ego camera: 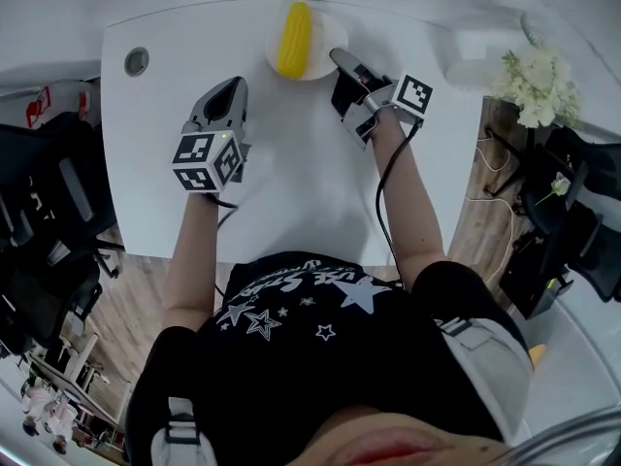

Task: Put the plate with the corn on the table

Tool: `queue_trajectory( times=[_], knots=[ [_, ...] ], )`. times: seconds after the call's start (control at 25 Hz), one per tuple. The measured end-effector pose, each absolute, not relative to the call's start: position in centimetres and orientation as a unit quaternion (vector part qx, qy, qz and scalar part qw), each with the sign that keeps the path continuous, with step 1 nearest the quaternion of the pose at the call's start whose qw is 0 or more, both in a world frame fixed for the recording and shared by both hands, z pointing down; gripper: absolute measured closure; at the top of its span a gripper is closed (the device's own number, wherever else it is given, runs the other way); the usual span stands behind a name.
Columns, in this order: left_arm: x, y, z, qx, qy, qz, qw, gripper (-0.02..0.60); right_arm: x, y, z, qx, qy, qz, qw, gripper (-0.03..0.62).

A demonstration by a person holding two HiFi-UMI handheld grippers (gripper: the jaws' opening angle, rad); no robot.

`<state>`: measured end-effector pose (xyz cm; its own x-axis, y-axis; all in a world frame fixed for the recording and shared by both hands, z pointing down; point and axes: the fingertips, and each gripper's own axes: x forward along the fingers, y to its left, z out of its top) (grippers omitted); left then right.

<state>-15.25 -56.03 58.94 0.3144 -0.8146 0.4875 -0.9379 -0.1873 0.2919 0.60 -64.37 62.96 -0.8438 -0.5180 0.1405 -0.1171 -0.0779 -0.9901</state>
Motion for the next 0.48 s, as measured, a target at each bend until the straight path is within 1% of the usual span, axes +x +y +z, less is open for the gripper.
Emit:
queue_trajectory(
  times=[0.2,0.48],
  knots=[
    [-14.7,-55.8,59.3,0.764,-0.57,0.114,0.281,0.575,0.9,-64.4,63.7,-0.268,0.648,-0.702,0.126,0.548],
    [-14.1,-55.6,59.2,0.768,-0.564,0.117,0.28,0.575,1.2,-64.6,63.7,-0.343,0.643,-0.683,0.054,0.565]
  ],
)
